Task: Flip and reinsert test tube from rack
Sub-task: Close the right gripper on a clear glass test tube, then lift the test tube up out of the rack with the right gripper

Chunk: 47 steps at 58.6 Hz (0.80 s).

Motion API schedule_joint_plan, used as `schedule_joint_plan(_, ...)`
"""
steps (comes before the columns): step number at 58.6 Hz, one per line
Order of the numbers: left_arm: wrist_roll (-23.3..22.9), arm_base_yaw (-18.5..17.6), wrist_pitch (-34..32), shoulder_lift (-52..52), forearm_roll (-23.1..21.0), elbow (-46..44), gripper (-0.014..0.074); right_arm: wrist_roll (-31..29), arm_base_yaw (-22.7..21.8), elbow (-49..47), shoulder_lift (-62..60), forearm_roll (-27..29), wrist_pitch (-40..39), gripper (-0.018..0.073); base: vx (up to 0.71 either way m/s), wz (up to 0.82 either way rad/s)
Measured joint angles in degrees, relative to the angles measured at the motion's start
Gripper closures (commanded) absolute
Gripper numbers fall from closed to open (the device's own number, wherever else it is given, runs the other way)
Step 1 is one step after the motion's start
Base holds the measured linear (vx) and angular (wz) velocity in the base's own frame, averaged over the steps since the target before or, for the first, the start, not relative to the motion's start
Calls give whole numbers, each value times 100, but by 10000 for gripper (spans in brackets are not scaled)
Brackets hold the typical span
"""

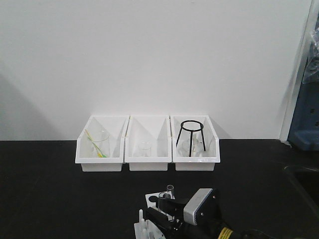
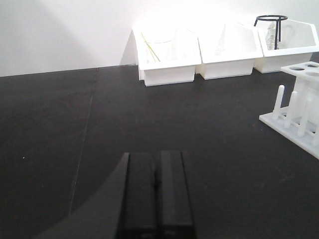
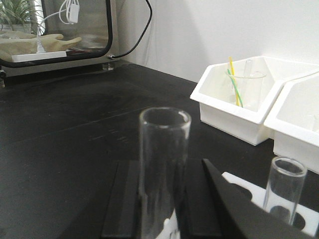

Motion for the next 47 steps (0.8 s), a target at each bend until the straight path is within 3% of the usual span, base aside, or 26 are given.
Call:
schedule_joint_plan(12,0,0,0,0,0,0,602,96,2,0,-280,0,45,575,0,0)
schedule_joint_plan(21,0,0,0,0,0,0,602,511,2,-52,-1120,0,182,573,0,0)
schedule_joint_plan(28,0,0,0,0,0,0,602,1012,2,-327,-1969,-3,636,573,0,0)
schedule_joint_plan(37,0,0,0,0,0,0,602,1217,2,-904,-2849,-3,1733,573,0,0)
schedule_joint_plan(42,0,0,0,0,0,0,602,1097,2,-1160,-3134,-55,2461,573,0,0)
schedule_joint_plan(47,0,0,0,0,0,0,602,168,2,-1381,-3314,-542,3312,573,0,0)
